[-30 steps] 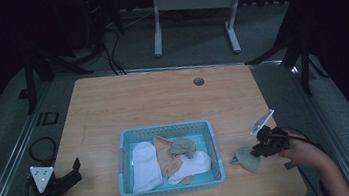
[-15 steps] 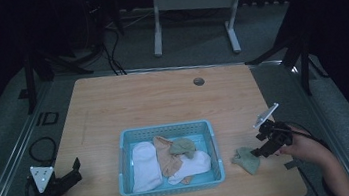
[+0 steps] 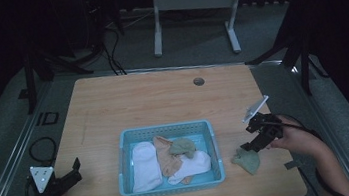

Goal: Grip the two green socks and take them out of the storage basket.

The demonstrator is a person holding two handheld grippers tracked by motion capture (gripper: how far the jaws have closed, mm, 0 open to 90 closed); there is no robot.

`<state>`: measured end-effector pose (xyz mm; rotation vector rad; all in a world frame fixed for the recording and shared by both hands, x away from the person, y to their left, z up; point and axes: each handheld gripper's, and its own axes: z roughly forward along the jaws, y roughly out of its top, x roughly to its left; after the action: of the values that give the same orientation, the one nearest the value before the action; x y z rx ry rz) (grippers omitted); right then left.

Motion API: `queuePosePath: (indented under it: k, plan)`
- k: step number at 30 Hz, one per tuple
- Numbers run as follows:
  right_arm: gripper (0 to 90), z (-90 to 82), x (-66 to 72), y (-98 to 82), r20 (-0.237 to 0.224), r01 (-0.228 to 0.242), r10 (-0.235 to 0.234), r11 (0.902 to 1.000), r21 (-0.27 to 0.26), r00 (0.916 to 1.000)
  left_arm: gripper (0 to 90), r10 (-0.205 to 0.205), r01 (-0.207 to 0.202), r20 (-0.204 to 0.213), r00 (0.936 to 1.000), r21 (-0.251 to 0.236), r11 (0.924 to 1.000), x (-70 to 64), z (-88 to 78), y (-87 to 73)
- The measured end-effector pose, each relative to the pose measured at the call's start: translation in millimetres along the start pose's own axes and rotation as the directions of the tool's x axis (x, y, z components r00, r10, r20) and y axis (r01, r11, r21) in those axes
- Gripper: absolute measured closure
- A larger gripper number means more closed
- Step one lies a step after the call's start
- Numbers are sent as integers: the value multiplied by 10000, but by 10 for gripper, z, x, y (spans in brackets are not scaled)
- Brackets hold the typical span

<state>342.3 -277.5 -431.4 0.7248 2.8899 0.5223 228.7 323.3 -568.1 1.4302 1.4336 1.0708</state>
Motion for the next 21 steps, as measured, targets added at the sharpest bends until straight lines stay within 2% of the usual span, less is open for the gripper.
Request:
queuePosePath:
  k: [1,7,12,14,21]
  plan:
    - [278,12,35,83,36,262,-262,9997,27,9997,4,1,-1,4,10000,0,10000,0,0,0]
    - [280,25,119,280,-154,806,-808,9967,-132,9966,4,-14,14,18,10000,2,10000,3,0,0]
    - [289,19,201,484,-382,1389,-1393,9902,-138,9895,3,-10,10,16,10000,-1,10000,3,-1,0]
    - [279,3,228,558,-531,1480,-1490,9887,-229,9874,4,-13,13,20,10000,3,10000,3,-1,0]
    - [272,26,324,767,-513,2104,-2117,9772,-302,9760,4,-15,15,25,10000,1,10000,4,-1,0]
